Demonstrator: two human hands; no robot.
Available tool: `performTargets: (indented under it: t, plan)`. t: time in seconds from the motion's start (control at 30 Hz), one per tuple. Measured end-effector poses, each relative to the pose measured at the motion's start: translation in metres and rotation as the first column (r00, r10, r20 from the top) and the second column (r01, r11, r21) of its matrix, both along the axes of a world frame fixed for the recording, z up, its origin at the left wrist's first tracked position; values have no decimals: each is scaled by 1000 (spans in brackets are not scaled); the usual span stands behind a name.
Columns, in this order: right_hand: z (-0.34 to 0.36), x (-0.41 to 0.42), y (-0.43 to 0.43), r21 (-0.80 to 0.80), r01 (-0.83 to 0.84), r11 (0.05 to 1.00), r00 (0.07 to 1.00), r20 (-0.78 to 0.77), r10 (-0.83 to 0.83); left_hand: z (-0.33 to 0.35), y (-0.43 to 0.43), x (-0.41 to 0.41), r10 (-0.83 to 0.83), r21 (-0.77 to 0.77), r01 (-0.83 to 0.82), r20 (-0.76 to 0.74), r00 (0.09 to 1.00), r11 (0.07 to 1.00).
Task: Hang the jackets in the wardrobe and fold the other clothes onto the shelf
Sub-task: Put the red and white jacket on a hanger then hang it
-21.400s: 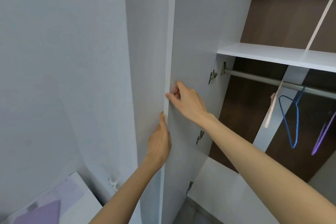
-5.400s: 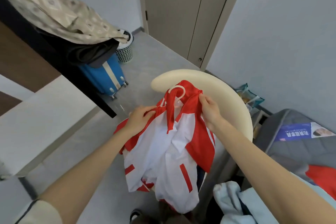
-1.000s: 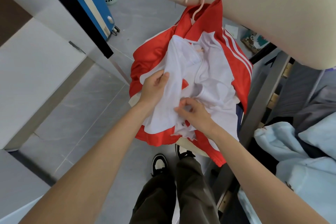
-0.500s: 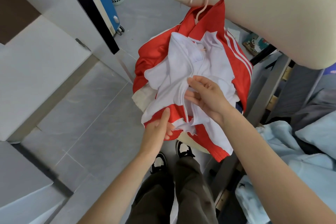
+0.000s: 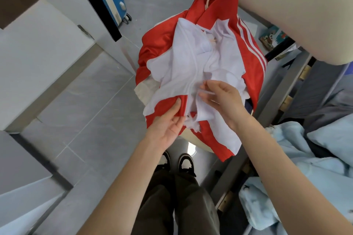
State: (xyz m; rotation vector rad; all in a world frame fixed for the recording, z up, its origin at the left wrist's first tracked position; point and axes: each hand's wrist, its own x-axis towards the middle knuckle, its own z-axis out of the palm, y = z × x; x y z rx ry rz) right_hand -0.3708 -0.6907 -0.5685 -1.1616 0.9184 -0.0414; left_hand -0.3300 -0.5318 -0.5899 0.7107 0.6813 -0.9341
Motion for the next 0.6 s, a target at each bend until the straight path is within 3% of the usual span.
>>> performTargets:
  t: [0.07, 0.13, 0.17, 0.23, 0.3, 0.37, 0.5, 0.6]
  plan:
    - [-5, -20, 4, -353, -197, 915, 980, -99, 173, 4, 4, 5, 7, 61, -9, 42, 999, 998]
    - [-13, -39, 9, -556, -507, 659, 860, -278, 428, 6, 6, 8, 7, 110, -14, 66, 998, 994]
    - [-17, -45, 12, -578, -656, 486, 747, -407, 525, 7, 7, 8, 4, 133, -14, 73, 997, 991]
    - [-26, -51, 15, -558, -819, 138, 532, -647, 546, 6, 7, 6, 2, 166, -16, 82, 997, 986]
    - [-30, -50, 16, -537, -843, -37, 457, -750, 478, 5, 7, 5, -2, 183, -16, 98, 995, 983]
    - [-28, -48, 12, -532, -845, -60, 443, -758, 479, 4, 7, 4, -15, 200, -11, 127, 992, 980]
    - [-5, -49, -12, -480, -877, 41, 376, -630, 679, 0, 5, 8, -49, 285, 1, 162, 986, 959]
    - [11, -36, -33, -429, -903, 31, 326, -636, 700, -3, 0, 12, -75, 327, 4, 204, 976, 945]
